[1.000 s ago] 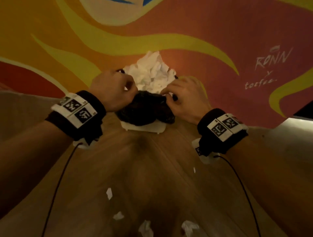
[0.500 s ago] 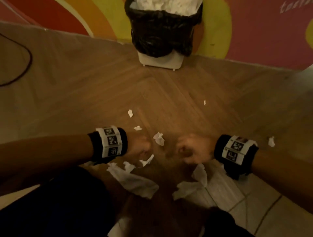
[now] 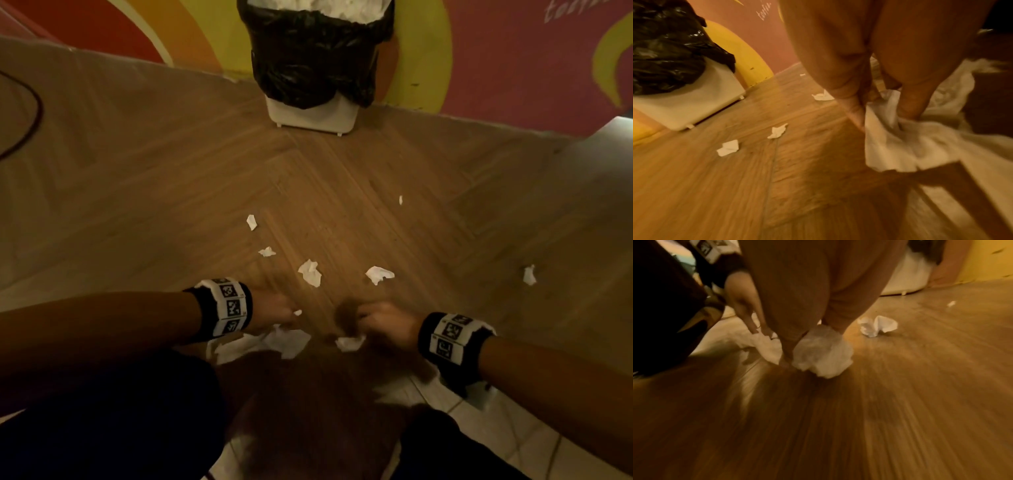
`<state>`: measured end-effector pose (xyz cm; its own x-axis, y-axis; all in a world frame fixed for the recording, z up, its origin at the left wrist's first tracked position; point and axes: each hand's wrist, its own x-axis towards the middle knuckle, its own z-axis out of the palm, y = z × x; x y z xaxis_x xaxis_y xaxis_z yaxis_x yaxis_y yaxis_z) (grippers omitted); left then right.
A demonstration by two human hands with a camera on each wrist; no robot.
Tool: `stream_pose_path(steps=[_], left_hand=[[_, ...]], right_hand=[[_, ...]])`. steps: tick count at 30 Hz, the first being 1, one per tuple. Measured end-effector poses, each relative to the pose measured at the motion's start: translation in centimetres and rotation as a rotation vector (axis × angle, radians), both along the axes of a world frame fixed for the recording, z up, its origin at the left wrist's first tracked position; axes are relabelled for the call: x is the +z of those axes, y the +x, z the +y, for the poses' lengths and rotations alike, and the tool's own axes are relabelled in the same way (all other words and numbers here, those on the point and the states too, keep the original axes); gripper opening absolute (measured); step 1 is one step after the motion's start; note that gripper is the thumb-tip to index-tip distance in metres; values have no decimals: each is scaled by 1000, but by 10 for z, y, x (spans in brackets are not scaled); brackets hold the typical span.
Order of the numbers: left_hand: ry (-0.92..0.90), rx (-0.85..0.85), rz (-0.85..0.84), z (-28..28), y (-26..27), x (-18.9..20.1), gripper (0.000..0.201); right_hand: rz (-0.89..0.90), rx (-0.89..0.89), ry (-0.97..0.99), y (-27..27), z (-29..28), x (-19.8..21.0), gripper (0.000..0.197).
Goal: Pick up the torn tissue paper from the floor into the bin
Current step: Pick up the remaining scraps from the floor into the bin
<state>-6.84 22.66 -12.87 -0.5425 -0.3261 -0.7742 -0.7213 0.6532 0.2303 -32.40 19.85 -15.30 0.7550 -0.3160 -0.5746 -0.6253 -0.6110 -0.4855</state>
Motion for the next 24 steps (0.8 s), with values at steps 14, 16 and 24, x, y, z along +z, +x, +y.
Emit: stream_pose_path(steps=[14,16,24], left_hand=[[-193,638,343,-41,18,12,24],[-195,647,334,-42,18,10,26],[52,465,78,-31,55,20,28]], right_hand=[[-157,-706,-134,-5,-57,19,23],[73,-555,-183,-7,-56,-2,54],[-282,-502,-168,13,-51,-14,15]])
